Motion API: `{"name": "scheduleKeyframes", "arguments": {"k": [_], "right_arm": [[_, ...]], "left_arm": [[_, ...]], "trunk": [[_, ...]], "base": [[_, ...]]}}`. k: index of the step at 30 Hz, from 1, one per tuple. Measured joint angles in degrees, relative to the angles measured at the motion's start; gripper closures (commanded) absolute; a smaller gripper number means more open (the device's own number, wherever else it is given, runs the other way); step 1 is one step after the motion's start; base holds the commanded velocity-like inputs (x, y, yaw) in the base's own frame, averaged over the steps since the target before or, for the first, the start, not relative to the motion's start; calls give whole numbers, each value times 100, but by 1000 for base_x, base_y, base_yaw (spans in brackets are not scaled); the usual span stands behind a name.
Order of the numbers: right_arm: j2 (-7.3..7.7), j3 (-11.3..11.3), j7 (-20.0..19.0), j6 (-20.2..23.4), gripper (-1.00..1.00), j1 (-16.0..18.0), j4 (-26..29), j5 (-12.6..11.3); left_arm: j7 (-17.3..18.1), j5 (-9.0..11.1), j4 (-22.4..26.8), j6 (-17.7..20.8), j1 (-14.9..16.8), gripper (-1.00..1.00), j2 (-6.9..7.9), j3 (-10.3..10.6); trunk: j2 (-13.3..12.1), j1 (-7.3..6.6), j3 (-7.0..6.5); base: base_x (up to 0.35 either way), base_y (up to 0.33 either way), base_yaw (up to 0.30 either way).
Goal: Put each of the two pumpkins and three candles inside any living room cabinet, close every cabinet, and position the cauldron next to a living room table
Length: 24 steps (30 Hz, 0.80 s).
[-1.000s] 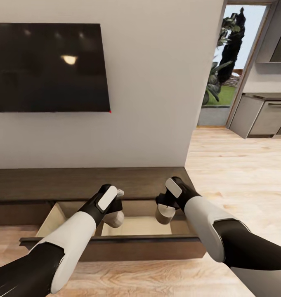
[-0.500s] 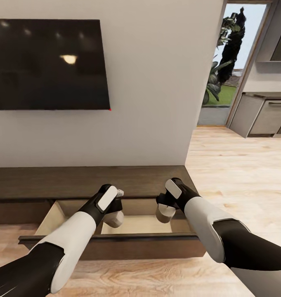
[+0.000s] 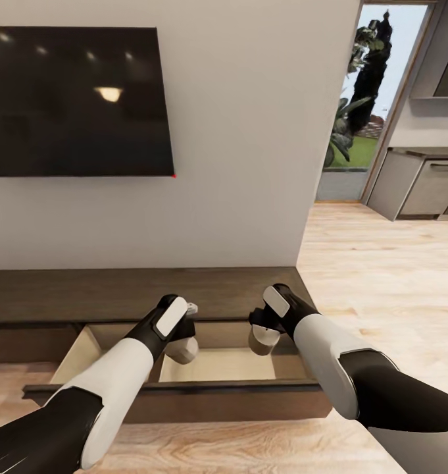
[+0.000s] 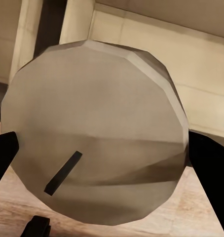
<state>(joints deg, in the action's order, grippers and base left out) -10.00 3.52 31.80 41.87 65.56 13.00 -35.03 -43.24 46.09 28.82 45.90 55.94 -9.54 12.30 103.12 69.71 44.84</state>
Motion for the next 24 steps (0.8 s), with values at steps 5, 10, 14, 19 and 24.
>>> {"name": "scheduleKeyframes", "arguments": {"k": [5,10,14,19,24], "right_arm": [[0,-3,-20,-2,100,0,0,-5],[0,-11,-496,-21,100,0,1,-27],[0,3,-677,-21,100,-4,-3,1],[0,32,-727,-28,100,-113,-9,15],[0,34,-728,-29,100,-129,-8,14]], "left_arm": [[0,-1,0,-1,-4,100,-1,0],[0,0,0,-3,-17,100,-5,0],[0,0,0,-8,-21,100,-26,0],[20,-6,-107,-174,-22,100,-46,0],[279,-4,-150,-218,-22,100,-46,0]], "trunk": [[201,110,90],[401,220,179],[561,307,251],[643,352,288],[643,352,288]], "base": [[1,0,0],[0,0,0],[0,0,0],[0,0,0],[44,0,0]]}}
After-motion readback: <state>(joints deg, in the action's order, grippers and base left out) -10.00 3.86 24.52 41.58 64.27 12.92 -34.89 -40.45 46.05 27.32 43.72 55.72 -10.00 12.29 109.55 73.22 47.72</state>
